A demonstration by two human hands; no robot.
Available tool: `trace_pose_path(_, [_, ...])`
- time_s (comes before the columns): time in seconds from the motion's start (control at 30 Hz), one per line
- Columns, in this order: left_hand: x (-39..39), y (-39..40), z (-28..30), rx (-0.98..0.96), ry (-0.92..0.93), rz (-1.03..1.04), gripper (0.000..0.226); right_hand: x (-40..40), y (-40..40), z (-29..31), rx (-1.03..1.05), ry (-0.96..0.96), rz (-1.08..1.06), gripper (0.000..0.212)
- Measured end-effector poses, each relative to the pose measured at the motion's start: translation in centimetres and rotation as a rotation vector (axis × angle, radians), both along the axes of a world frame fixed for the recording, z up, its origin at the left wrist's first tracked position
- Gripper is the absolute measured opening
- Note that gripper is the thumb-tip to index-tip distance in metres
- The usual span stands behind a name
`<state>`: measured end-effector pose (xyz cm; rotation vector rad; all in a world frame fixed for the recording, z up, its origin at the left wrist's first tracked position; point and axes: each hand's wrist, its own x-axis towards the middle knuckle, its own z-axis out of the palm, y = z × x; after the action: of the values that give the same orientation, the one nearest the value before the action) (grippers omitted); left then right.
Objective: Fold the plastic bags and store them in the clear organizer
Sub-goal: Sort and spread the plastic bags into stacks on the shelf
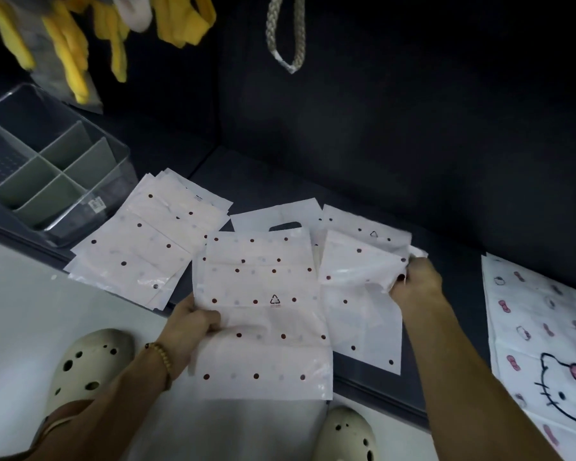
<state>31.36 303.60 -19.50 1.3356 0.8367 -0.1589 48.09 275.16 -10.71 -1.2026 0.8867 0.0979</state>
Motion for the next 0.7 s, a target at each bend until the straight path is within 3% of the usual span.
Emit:
trace_pose_path(0.1, [0.5, -0.7, 0.4, -0.04, 0.047, 0.039, 0.029, -2.9, -0.3, -0.6, 0.047, 0.114, 0.041, 0.022])
trace_pose_path(0.2, [0.8, -1.4, 0.9, -0.1, 0.072, 0.077, 0.023, -5.9, 0.7, -2.3, -0.262, 0.21, 0.375, 0.015])
trace_pose_path(0.27, [1.0, -1.9, 1.5, -0.183, 0.06, 0.126, 0.014, -8.0, 1.7, -3.3, -0.482, 0.132, 0.676, 0.031])
trace_pose_path(0.3, [1.1, -2.1, 1.6, -0.224, 0.043, 0.132, 0.02, -8.9, 2.1, -3.5, -0.525, 0.08, 0.781, 0.034])
trace_pose_path(0.4, [1.4, -2.6, 2.1, -0.25, -0.006, 0.031, 0.036, -10.7, 2.7, -3.7, -0.629, 0.001, 1.048, 0.014])
trace_pose_path(0.47, [1.2, -3.2, 2.3, -0.124, -0.025, -0.051, 0.022, -10.9, 2.6, -4.0, -0.66, -0.017, 1.165, 0.013])
trace_pose_path(0.53, [1.1, -3.6, 2.2, 0.022, -0.052, -0.1, 0.017, -10.5, 2.2, -4.2, -0.694, -0.063, 1.16, 0.017])
trace_pose_path(0.6, [1.0, -3.6, 2.2, 0.091, -0.056, -0.106, 0.026, -9.1, 1.6, -4.2, -0.785, -0.119, 0.96, 0.022])
trace_pose_path(0.7, [0.3, -2.6, 2.2, 0.118, -0.054, -0.055, 0.026, -6.0, 0.9, -4.3, -0.968, -0.139, 0.684, 0.047])
